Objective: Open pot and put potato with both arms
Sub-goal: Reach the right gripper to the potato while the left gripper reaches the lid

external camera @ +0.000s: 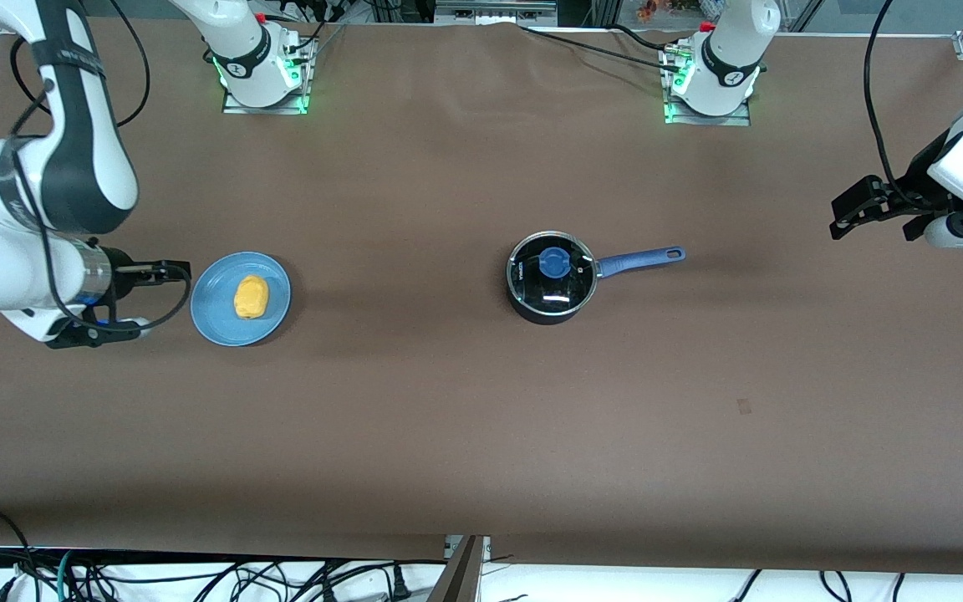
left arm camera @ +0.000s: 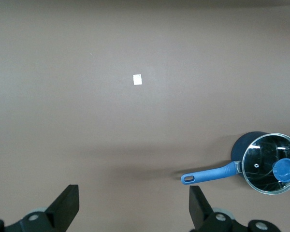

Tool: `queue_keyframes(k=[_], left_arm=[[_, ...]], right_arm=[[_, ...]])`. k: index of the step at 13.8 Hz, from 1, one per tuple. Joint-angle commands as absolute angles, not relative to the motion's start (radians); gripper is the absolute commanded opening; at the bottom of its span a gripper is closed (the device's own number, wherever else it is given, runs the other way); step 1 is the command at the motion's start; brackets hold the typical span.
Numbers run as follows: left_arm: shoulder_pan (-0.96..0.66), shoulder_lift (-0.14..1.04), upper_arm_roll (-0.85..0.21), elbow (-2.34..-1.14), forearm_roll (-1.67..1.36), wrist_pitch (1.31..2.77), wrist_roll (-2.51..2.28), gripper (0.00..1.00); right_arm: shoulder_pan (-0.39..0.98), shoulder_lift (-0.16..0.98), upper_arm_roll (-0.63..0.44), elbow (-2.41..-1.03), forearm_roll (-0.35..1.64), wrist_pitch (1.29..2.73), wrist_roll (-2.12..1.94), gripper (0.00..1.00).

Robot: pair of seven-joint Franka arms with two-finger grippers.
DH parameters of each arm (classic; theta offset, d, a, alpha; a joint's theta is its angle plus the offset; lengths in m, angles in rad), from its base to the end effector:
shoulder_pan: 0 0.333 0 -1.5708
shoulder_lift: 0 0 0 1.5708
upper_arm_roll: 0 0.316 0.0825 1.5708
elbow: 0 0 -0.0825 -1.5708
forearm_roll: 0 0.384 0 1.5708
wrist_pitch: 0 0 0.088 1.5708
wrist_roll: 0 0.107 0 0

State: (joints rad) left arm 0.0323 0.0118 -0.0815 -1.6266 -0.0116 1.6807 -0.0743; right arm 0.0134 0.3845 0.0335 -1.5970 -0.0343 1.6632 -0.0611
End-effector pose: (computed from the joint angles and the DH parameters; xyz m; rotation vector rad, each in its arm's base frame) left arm 0.5666 -0.0288 0.6012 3.1256 0.0409 0.0648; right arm 0.6297 0.0239 0.3883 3.0788 0.1791 -0.4948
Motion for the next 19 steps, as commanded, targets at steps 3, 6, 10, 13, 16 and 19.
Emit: queue_keyframes(k=[3, 6, 10, 13, 16, 19], left_arm=[[0.020, 0.041, -0.106, -1.597, -0.031, 1.651, -0.092, 1.00], [0.018, 0.044, -0.127, -1.614, -0.032, 1.623, -0.170, 1.00], [0.017, 0.045, -0.260, -1.751, -0.101, 1.687, -0.418, 1.00], [0.018, 0.038, -0.412, -1.946, -0.094, 1.932, -0.612, 1.00], [0.014, 0.145, -0.535, -1.974, -0.092, 2.055, -0.776, 1.00], [-0.050, 0.239, -0.589, -1.968, -0.069, 2.173, -0.920, 1.00]], right_arm=[[0.015, 0.347, 0.040, -1.778, -0.014, 1.811, 0.075, 0.99], [0.015, 0.333, 0.075, -1.894, -0.006, 1.920, 0.193, 0.99], [0.015, 0.328, 0.083, -2.008, -0.006, 2.100, 0.242, 0.99], [0.015, 0.328, 0.083, -2.115, -0.006, 2.284, 0.245, 0.99], [0.017, 0.330, 0.084, -2.170, -0.006, 2.379, 0.291, 0.99], [0.015, 0.334, 0.084, -2.217, -0.006, 2.473, 0.291, 0.99]])
